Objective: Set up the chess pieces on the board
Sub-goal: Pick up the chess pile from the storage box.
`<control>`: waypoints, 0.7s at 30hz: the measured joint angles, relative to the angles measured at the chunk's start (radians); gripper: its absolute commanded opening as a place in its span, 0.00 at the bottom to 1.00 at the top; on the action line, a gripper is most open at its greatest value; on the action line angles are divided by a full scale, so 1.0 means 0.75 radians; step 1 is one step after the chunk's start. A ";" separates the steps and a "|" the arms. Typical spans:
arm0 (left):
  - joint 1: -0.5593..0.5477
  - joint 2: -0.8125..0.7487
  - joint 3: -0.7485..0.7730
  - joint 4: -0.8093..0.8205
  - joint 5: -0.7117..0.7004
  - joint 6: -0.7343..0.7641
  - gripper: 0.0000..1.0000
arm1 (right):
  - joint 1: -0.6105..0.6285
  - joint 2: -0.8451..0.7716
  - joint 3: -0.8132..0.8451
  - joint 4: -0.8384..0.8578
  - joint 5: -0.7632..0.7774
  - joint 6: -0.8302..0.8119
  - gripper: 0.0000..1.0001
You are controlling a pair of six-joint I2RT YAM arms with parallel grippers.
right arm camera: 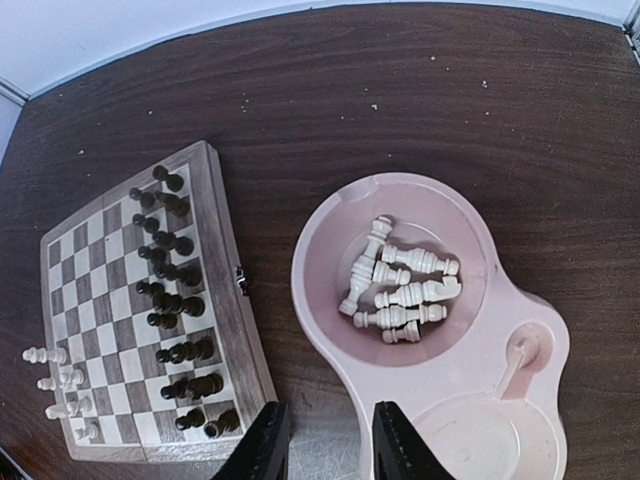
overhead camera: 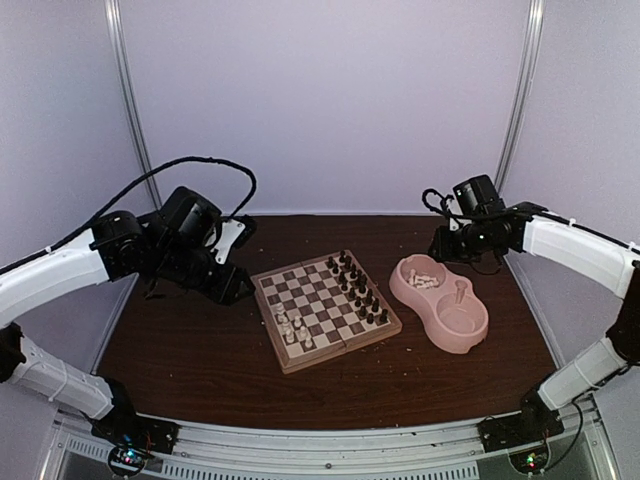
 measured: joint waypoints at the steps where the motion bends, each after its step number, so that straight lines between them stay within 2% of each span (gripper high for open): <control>1: 0.000 -0.019 -0.042 0.046 0.013 0.000 0.45 | -0.009 0.047 0.029 0.000 -0.001 -0.002 0.32; 3: 0.001 -0.041 -0.097 0.107 0.024 0.002 0.63 | -0.024 0.124 0.073 0.005 -0.004 -0.010 0.32; 5: 0.001 -0.057 -0.139 0.163 0.017 -0.004 0.90 | -0.036 0.180 0.099 0.010 -0.005 -0.015 0.31; 6: 0.000 -0.066 -0.153 0.184 0.005 -0.005 0.97 | -0.039 0.211 0.111 0.016 -0.007 -0.019 0.31; 13: 0.019 -0.165 -0.264 0.345 -0.115 -0.023 0.98 | -0.054 0.424 0.175 0.065 -0.031 -0.024 0.28; 21: 0.047 -0.193 -0.282 0.512 -0.168 0.045 0.98 | -0.073 0.633 0.280 0.077 -0.039 -0.036 0.26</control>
